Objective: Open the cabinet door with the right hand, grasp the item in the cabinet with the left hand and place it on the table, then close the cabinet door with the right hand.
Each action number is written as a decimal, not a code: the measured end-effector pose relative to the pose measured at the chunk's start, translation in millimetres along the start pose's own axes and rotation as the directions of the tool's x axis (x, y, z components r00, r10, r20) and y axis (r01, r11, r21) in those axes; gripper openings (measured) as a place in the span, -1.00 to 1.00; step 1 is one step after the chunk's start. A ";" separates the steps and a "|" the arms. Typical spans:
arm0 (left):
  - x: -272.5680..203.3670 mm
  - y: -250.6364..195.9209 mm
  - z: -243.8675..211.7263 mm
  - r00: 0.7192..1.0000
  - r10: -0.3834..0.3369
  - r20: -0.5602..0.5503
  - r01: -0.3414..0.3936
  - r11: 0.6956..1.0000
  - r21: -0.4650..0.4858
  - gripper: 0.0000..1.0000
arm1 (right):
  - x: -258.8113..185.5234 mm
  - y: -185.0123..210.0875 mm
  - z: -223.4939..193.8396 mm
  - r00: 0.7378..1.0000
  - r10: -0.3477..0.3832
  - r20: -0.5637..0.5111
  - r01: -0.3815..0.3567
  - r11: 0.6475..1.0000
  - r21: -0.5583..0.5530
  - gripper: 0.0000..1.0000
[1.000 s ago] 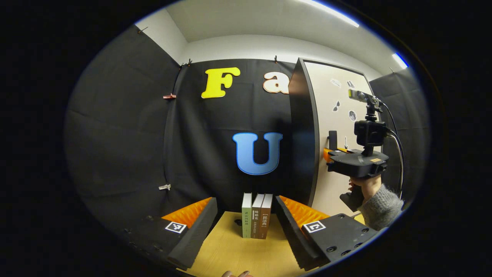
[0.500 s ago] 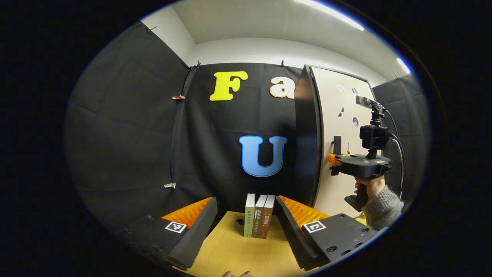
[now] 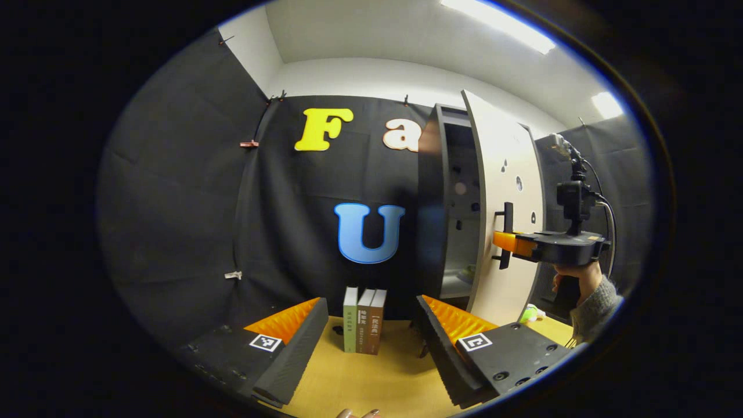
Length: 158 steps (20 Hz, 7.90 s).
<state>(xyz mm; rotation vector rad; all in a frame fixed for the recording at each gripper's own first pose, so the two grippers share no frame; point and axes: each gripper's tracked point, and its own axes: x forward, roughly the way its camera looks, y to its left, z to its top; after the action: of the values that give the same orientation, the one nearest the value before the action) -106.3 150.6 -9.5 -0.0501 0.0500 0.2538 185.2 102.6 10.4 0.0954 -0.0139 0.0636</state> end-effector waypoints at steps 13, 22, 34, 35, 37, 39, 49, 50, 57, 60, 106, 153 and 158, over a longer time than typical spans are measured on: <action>12.5 -103.8 -2.1 0.952 -0.307 -0.005 0.307 0.952 -0.007 0.89 | -51.5 -39.1 10.2 0.995 -0.101 -0.009 0.101 0.994 -0.051 -0.63; 39.3 -200.5 -4.9 0.890 -0.456 -0.009 0.456 0.890 -0.009 0.89 | -70.8 -56.3 14.0 0.996 -0.073 -0.044 0.071 0.996 -0.052 -0.63; 97.3 -333.1 -13.5 0.848 -0.530 0.002 0.530 0.848 -0.012 0.89 | -84.6 -93.7 1.9 0.996 -0.053 -0.068 0.051 0.998 -0.032 -0.65; 103.7 -342.5 -15.6 0.849 -0.528 0.001 0.528 0.849 -0.005 0.89 | -86.2 -97.0 0.1 0.996 -0.047 -0.071 0.045 0.998 -0.041 -0.65; 116.8 -356.2 -17.6 0.855 -0.518 0.000 0.518 0.855 0.012 0.89 | -86.5 -104.2 2.8 0.998 -0.030 -0.063 0.029 0.999 -0.026 -0.65; 130.7 -365.7 -21.7 0.864 -0.504 -0.002 0.504 0.863 0.025 0.89 | -85.8 -107.7 -1.7 0.998 -0.012 -0.067 0.013 1.000 0.019 -0.66; 180.4 -365.3 -16.0 0.918 -0.396 -0.005 0.393 0.911 0.125 0.89 | -91.3 -143.3 4.9 0.998 -0.039 -0.050 0.043 0.996 0.072 -0.76; 186.8 -363.8 -13.3 0.924 -0.382 0.008 0.377 0.915 0.143 0.89 | -91.0 -144.5 7.5 0.999 -0.029 -0.032 0.031 0.997 0.065 -0.75; 252.8 -338.7 -7.3 0.955 -0.295 0.044 0.285 0.946 0.154 0.90 | -135.2 -200.9 11.8 0.995 -0.098 0.030 0.096 0.993 0.073 0.63; 285.8 -340.3 -11.4 0.955 -0.295 0.033 0.284 0.939 0.192 0.91 | -147.6 -254.8 2.0 0.972 -0.231 0.038 0.229 0.972 0.049 0.97; 245.8 -313.6 -61.6 0.928 -0.218 -0.304 0.244 0.968 0.052 -0.56 | -136.8 -288.5 -46.0 0.952 -0.289 -0.098 0.289 0.957 -0.017 1.00; -12.7 -316.7 -296.0 0.978 -0.001 -0.206 0.046 0.976 0.212 0.93 | -131.9 -241.6 -151.1 0.904 0.123 -0.410 -0.112 0.992 0.052 0.95; -42.4 -321.1 -203.9 0.995 -0.006 -0.098 0.020 0.989 0.149 0.92 | -139.4 -225.6 -147.5 0.897 0.184 -0.403 -0.170 0.983 0.072 0.95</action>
<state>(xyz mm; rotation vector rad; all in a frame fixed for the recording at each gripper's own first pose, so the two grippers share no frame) -75.1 -181.8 -196.6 0.0868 0.1655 0.2338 62.2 -116.2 -160.2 0.1140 0.3991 0.2665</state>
